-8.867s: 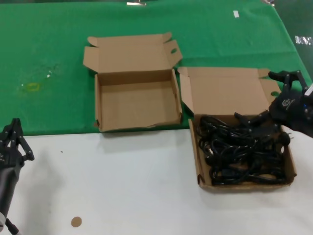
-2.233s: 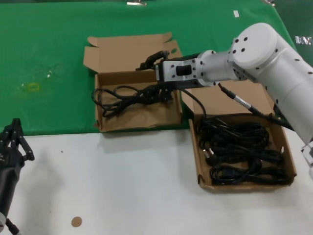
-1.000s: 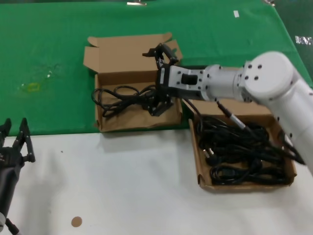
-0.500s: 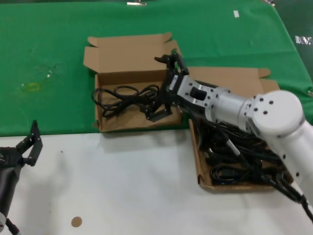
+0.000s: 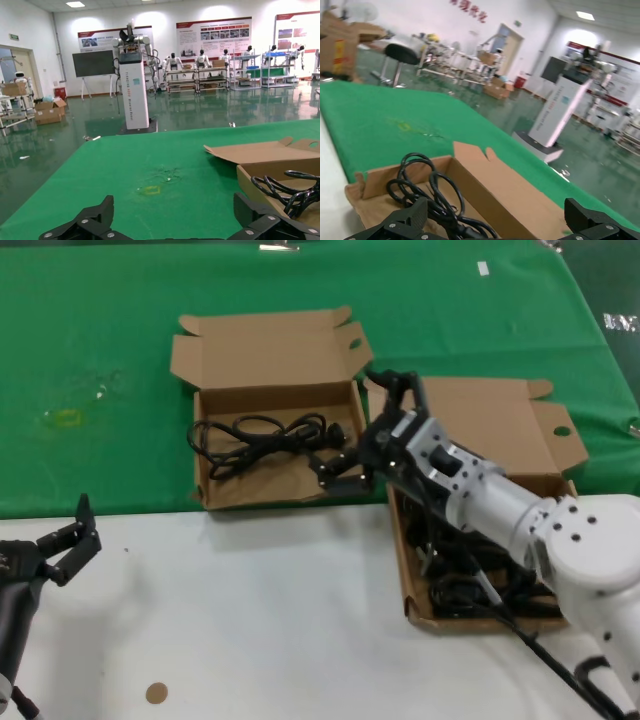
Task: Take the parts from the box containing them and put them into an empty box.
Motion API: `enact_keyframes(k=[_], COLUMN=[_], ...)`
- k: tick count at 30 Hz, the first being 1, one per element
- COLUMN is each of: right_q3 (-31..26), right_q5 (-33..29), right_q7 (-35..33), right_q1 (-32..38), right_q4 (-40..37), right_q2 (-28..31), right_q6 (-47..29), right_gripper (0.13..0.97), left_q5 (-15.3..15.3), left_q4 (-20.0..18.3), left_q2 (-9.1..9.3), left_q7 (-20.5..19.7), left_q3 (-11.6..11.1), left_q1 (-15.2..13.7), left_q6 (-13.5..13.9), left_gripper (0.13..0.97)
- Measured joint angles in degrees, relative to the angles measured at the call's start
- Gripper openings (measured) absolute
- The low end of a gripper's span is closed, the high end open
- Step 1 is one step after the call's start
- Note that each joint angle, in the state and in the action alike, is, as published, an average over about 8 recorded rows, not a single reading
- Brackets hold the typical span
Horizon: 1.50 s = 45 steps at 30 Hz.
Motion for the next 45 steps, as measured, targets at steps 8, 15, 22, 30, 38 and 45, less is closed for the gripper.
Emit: enact_keyframes(k=[8, 15, 22, 30, 38, 45], right_q3=[3.39, 6.33, 9.27, 12.61, 14.09, 14.12], right_q5=[3.01, 5.63, 8.27, 11.24, 12.56, 12.59], right_q7=[1.99, 3.72, 5.47, 7.44, 8.31, 8.33], right_q1=[-6.88, -12.86, -18.79, -25.56, -28.55, -28.61], right_q4=[5.03, 9.39, 13.76, 18.7, 20.9, 20.94], right_q2=[0.3, 0.56, 0.82, 1.11, 1.24, 1.24], right_q6=[4.95, 9.25, 13.57, 18.46, 20.63, 20.67], right_gripper=[0.966, 0.966, 0.966, 0.966, 0.966, 0.966], left_q5=[0.0, 0.0, -0.01, -0.01, -0.01, -0.01], left_q4=[0.0, 0.0, 0.0, 0.0, 0.0, 0.0], left_q2=[0.0, 0.0, 0.0, 0.0, 0.0, 0.0], left_q7=[0.0, 0.0, 0.0, 0.0, 0.0, 0.0], left_q3=[0.0, 0.0, 0.0, 0.0, 0.0, 0.0], left_q1=[0.0, 0.0, 0.0, 0.0, 0.0, 0.0], left_q6=[0.0, 0.0, 0.0, 0.0, 0.0, 0.0], left_gripper=[0.87, 0.91, 0.962, 0.965, 0.966, 0.966])
